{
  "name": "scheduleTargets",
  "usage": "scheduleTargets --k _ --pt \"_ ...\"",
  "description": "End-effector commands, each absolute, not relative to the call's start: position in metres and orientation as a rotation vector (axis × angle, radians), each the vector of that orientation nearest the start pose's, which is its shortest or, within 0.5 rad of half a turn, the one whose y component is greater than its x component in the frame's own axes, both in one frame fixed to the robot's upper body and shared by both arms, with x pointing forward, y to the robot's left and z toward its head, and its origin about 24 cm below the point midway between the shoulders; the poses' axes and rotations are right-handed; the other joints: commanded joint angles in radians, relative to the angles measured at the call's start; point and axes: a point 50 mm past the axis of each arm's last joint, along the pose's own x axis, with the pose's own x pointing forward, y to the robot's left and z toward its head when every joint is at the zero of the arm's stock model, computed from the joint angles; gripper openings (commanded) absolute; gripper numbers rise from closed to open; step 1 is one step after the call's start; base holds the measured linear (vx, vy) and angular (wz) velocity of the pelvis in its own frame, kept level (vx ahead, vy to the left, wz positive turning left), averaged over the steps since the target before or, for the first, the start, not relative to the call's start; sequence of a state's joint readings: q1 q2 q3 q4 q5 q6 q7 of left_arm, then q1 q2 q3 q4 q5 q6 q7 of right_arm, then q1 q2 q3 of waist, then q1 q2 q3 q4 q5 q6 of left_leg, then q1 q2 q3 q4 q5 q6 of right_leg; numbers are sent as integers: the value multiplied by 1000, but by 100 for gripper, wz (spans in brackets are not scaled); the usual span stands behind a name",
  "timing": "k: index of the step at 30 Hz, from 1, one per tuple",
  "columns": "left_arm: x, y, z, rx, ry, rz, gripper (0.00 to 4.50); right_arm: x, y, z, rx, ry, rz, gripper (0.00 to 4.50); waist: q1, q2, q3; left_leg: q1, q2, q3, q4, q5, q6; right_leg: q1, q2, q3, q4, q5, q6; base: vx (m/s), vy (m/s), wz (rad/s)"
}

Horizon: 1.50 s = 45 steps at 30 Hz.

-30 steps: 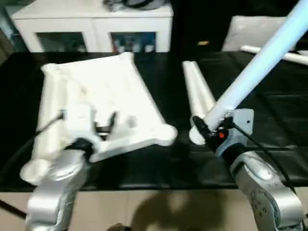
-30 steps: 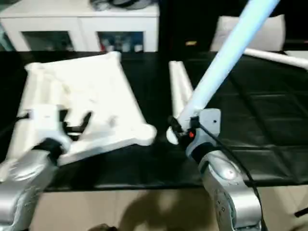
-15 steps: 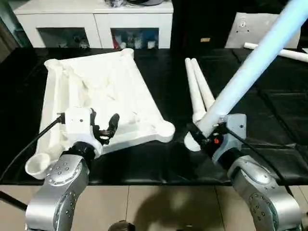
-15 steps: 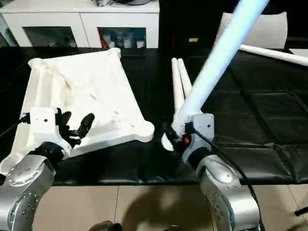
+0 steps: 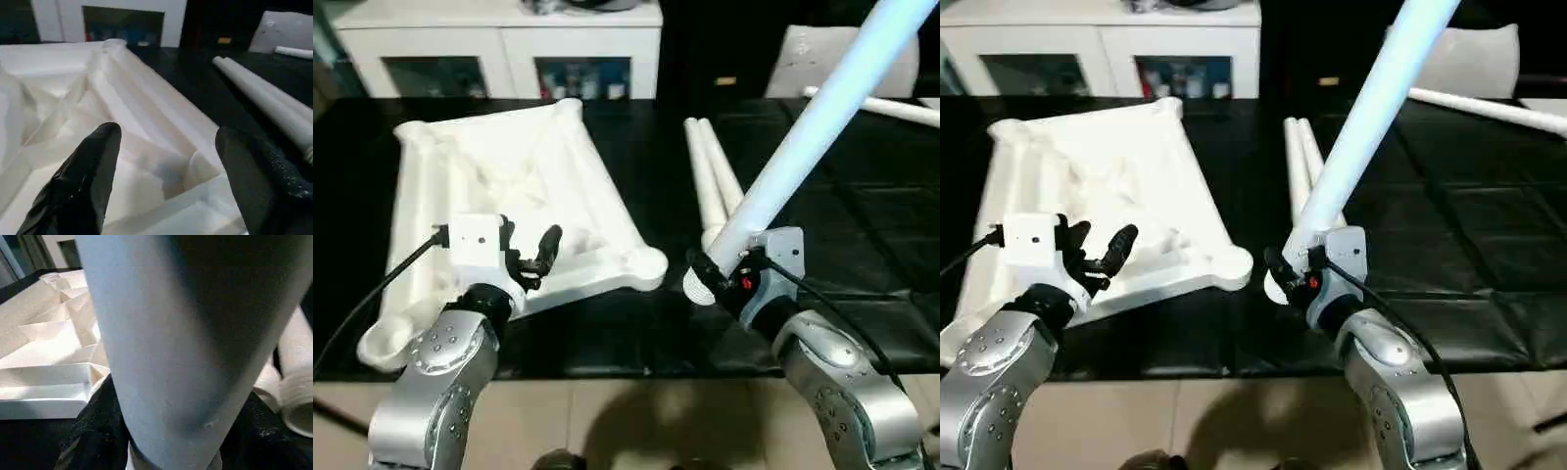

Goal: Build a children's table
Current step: Pick table leg

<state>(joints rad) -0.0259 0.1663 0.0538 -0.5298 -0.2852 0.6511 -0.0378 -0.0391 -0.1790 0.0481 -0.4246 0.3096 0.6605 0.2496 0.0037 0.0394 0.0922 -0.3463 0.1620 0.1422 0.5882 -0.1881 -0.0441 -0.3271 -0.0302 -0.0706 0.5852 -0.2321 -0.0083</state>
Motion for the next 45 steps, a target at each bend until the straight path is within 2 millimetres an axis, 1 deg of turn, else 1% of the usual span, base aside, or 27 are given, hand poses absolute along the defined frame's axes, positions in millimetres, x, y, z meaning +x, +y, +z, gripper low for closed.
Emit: scheduleTargets --k 1,3,5,11,12,13,14,15,16,17,18,19,20,21,22,23,24,25,26,28,29,32,37,38,40,43,45 --pt "239 165 112 -81 100 -138 345 244 -131 94 102 183 468 192 -3 -2 -43 22 48 -31 -85 -510 -3 19 -93 52 -110 -544 -50 91 20 -3" --pt "239 165 112 -82 100 -137 345 244 -130 94 104 184 472 192 -3 -1 -56 1 48 -20 -85 -337 40 43 -87 57 -94 -364 -103 97 20 -3" --pt "238 165 113 -86 99 -137 345 243 -129 94 101 186 481 192 -5 0 -61 8 46 -11 -75 -229 89 48 -79 54 -80 -224 -174 96 10 4" --pt "238 165 114 -90 95 -135 345 241 -127 93 81 195 501 192 12 4 -76 4 31 -11 -51 4 201 78 -64 46 -47 29 -219 105 -4 3" --pt "238 165 114 -90 92 -136 345 240 -126 94 76 195 510 192 19 -10 -70 -50 1 -29 -34 73 290 110 -71 24 -48 105 -199 96 2 7" --pt "237 165 114 -93 88 -133 345 240 -126 94 72 192 517 192 25 1 -78 -71 -15 -31 -12 102 355 132 -98 12 -64 98 -162 81 10 29" --pt "237 165 114 -95 88 -128 345 240 -126 94 73 190 519 192 27 -6 -70 -106 -25 -43 3 135 395 148 -111 -3 -69 119 -127 81 10 29" --pt "236 166 114 -107 82 -113 345 239 -126 95 89 185 518 192 19 12 -71 -91 -20 -74 6 247 421 137 -100 -36 -53 184 -77 91 10 57" --pt "235 166 114 -120 82 -103 345 238 -126 95 127 180 510 192 -25 29 -86 95 107 -159 8 445 461 -31 -40 -19 46 102 -55 90 -6 42" --pt "235 166 114 -120 82 -103 345 238 -126 95 127 180 510 192 -26 25 -90 126 180 -208 19 709 494 -94 -98 44 71 28 -27 90 -6 42" --pt "235 167 114 -120 82 -101 345 238 -127 95 128 181 506 192 -21 18 -88 126 170 -208 42 882 483 -119 -116 75 71 83 -11 0 0 0" --pt "235 167 113 -121 83 -98 345 237 -128 94 121 182 502 192 -21 -1 -92 98 106 -188 73 1027 401 -115 -142 120 47 250 19 0 0 0" --pt "234 169 112 -124 82 -90 345 237 -130 93 109 184 494 192 -5 -14 -85 53 48 -150 85 963 328 -82 -139 133 29 365 15 0 0 0" --pt "234 169 112 -124 82 -87 345 237 -130 93 107 184 491 192 5 -40 -80 -41 -31 -82 64 666 230 16 -101 142 49 619 20 0 0 0" --pt "233 171 111 -126 83 -77 345 237 -132 93 102 184 476 192 28 -32 -88 -54 -31 -62 43 417 144 36 -89 134 56 852 34 66 -73 6" --pt "232 171 110 -124 84 -75 345 237 -133 93 101 185 471 192 23 -27 -70 -50 -14 -63 9 176 50 34 -94 108 38 752 34 66 -73 6" --pt "232 172 110 -124 84 -74 345 237 -133 92 100 185 469 192 21 -23 -65 -38 -4 -65 -2 70 23 31 -96 101 25 631 34 -12 -55 2" --pt "231 173 109 -119 88 -70 345 237 -134 92 96 187 463 192 15 -18 -56 -22 11 -71 -21 -80 -22 29 -88 96 7 357 7 -98 -28 -3" --pt "231 173 109 -119 88 -70 345 237 -134 92 96 187 463 192 12 -15 -50 -17 19 -74 -30 -134 -31 25 -86 94 1 232 -16 -98 -28 -3" --pt "230 176 106 -113 94 -55 345 236 -137 90 78 195 448 192 0 -10 -20 3 34 -62 -61 -407 -61 -3 -87 98 -42 -303 -107 -139 7 4" --pt "230 178 105 -108 98 -46 345 236 -138 88 69 198 438 192 -3 -13 -14 18 33 -59 -59 -494 -84 -18 -92 99 -66 -508 -100 -140 14 5" --pt "230 181 103 -103 103 -33 345 236 -139 88 62 198 425 192 -7 -11 -11 13 29 -65 -65 -523 -92 -17 -99 89 -81 -614 -57 -131 27 -3" --pt "234 182 102 -65 123 -82 345 240 -137 91 66 167 421 192 -3 3 -37 -11 37 -63 -76 -357 -67 -5 -92 89 -53 -270 -105 -36 24 -6" --pt "235 181 103 -82 122 -127 345 242 -134 94 72 153 429 192 -1 24 -37 -8 37 -65 -77 -373 -71 -7 -92 88 -49 -267 -114 0 0 0" --pt "237 177 106 -68 121 -204 345 245 -133 96 74 137 437 192 -3 14 -36 -14 33 -63 -78 -446 -81 -13 -95 88 -57 -341 -113 0 0 0" --pt "245 169 101 16 202 -381 345 250 -135 97 114 127 454 192 10 22 -52 -10 28 -54 -68 -367 -59 -24 -93 94 -50 -269 -123 0 0 0" --pt "249 166 98 59 243 -454 345 253 -138 97 106 124 454 192 12 21 -59 -22 31 -52 -67 -291 -48 -14 -93 92 -42 -197 -141 0 0 0"
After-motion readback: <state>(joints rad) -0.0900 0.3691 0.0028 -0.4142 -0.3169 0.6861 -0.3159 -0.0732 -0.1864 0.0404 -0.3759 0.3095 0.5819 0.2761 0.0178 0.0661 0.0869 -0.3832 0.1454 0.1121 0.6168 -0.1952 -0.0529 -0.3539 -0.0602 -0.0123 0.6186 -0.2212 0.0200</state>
